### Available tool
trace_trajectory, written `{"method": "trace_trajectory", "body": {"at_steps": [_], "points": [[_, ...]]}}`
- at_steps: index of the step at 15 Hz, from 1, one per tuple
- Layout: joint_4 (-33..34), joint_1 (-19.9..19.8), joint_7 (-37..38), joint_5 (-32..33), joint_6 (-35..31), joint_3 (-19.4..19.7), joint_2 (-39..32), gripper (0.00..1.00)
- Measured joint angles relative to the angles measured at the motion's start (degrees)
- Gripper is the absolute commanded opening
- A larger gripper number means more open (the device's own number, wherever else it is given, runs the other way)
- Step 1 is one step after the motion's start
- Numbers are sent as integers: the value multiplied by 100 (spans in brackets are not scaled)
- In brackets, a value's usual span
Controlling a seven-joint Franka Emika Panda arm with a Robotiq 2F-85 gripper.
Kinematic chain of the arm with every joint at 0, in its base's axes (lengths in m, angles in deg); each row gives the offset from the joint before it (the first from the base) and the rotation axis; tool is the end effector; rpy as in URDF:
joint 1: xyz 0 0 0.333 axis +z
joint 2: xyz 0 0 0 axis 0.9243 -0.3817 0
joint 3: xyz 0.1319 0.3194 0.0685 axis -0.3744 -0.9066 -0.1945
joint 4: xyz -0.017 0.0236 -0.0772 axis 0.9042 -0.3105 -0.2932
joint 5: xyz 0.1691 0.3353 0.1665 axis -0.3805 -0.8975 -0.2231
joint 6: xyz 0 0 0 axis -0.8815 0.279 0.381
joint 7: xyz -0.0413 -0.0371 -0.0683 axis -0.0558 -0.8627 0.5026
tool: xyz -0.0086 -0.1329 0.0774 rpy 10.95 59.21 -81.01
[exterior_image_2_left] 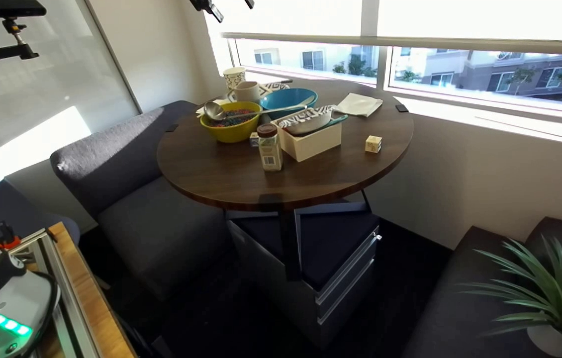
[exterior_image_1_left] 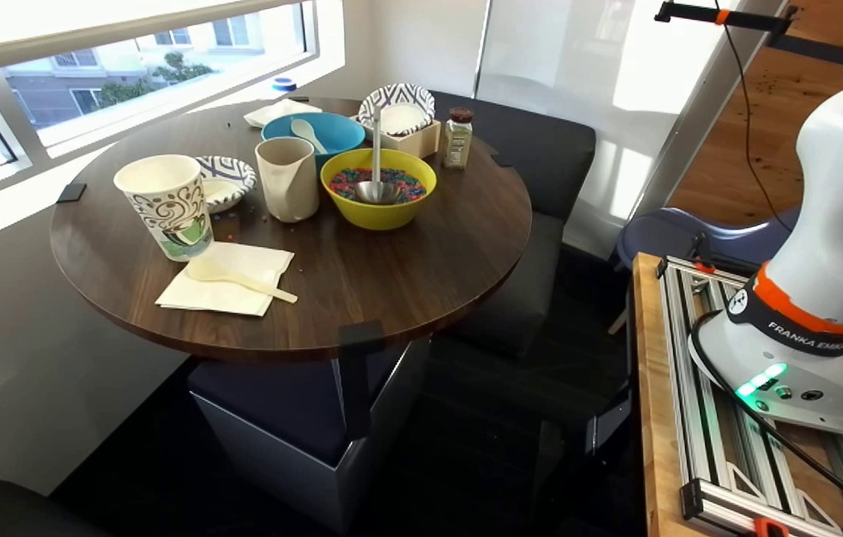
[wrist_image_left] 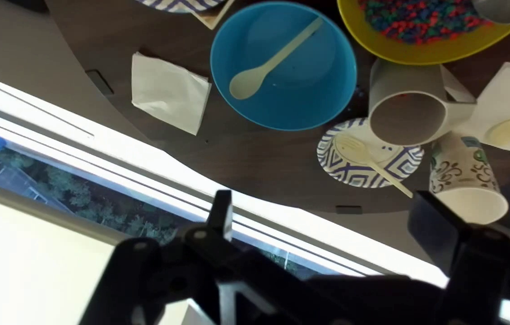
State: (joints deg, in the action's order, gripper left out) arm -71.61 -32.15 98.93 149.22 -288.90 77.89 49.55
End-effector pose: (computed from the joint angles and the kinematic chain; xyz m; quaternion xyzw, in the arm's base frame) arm 0.6139 -0.0084 0.5511 0.9309 0.2191 0.2820 0.0767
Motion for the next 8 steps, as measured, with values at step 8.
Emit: {"method": "trace_trajectory", "body": {"at_steps": [8], "points": [[-831, 1871, 307, -1, 15, 1429, 162, 100]]}}
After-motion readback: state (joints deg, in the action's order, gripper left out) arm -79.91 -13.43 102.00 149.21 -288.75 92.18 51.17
